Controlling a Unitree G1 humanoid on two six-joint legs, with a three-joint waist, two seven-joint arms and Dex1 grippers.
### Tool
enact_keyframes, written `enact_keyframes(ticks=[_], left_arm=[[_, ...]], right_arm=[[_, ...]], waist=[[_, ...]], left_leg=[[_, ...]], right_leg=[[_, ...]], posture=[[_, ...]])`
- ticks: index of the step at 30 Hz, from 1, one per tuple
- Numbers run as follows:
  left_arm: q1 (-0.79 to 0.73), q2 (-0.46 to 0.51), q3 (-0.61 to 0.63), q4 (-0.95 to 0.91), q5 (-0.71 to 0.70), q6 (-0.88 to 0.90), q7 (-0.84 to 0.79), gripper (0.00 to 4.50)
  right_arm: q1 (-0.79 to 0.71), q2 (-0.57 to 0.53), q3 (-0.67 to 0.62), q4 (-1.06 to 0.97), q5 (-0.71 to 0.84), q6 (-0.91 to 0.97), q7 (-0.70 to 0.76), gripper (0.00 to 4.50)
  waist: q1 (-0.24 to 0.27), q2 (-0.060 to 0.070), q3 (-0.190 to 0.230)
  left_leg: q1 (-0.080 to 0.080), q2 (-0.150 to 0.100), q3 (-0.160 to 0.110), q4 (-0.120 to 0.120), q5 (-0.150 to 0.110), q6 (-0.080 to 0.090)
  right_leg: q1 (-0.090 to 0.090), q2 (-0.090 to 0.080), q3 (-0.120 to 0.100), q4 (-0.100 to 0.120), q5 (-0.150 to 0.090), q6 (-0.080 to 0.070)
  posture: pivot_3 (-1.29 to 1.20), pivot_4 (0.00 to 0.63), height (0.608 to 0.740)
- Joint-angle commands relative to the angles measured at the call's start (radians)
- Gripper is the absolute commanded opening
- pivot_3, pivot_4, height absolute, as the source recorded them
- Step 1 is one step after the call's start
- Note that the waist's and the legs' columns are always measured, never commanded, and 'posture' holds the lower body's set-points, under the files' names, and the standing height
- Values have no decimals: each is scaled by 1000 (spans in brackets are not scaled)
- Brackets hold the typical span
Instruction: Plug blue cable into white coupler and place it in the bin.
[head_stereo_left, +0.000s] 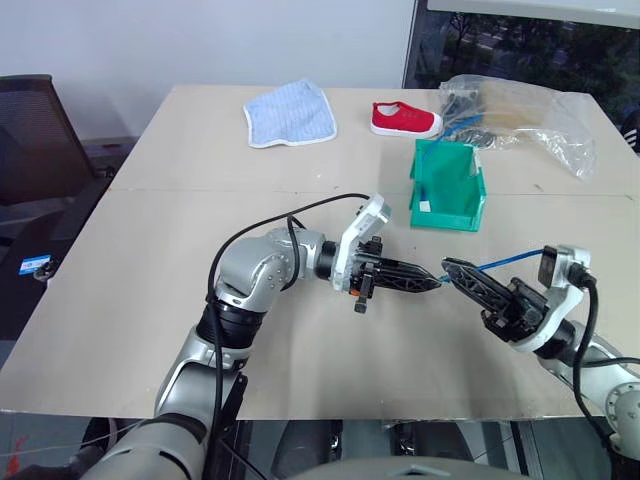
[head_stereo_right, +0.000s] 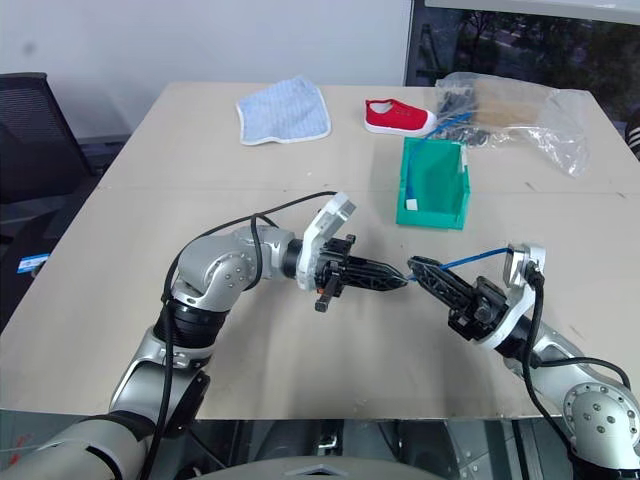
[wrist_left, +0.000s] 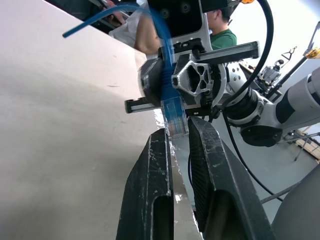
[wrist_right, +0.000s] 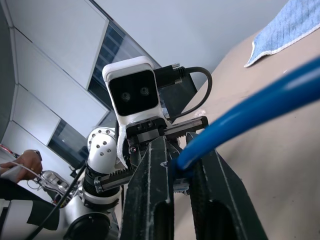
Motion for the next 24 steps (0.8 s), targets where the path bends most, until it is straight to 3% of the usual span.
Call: enact_keyframes(ticks=[1, 3, 8, 11, 15, 20, 24], left_arm=[[-22, -6, 19, -2, -15, 3, 36, 0], [-23, -9, 35, -6, -29, -5, 36, 0], [4, 21, 62, -91, -30, -31, 81, 2358], [54, 108, 120, -230, -94, 9, 83, 3794], [148, 193, 287, -433, -224, 47, 176, 3794], [333, 172, 438, -624, -160, -34, 448, 3794], [692, 209, 479, -790, 109, -159, 640, 3794]], right_arm=[[-6, -4, 9, -36, 43, 9, 8, 36], [-16, -2, 10, -31, 47, 7, -2, 36], [-45, 11, -11, 14, 70, -6, -42, 0], [-57, 11, -38, 41, 96, -14, -78, 0], [-72, 10, -70, 79, 74, -33, -85, 0], [-96, 10, -79, 118, 18, -49, -72, 0], [-127, 8, -57, 145, -36, -44, -49, 0]], waist=[[0, 0, 0], [0, 0, 0], [-1, 0, 0], [-3, 0, 0], [-2, 0, 0], [0, 0, 0], [-6, 0, 0]], left_leg=[[0, 0, 0, 0, 0, 0], [0, 0, 0, 0, 0, 0], [0, 0, 0, 0, 0, 0], [0, 0, 0, -1, 0, 0], [0, 1, 0, -1, 0, 0], [1, 1, 1, -1, 0, 0], [1, 0, 2, -2, 0, -1]], right_leg=[[0, 0, 0, 0, 0, 0], [0, 0, 0, 0, 0, 0], [0, 0, 0, 0, 0, 0], [0, 0, 3, 0, 0, 0], [-1, 0, 4, 0, 0, 0], [0, -1, 5, -1, 0, 0], [0, -1, 6, -1, 0, 0]], posture=[[0, 150, 740], [0, 150, 740], [0, 150, 740], [0, 150, 740], [0, 150, 740], [0, 150, 740], [0, 150, 740]])
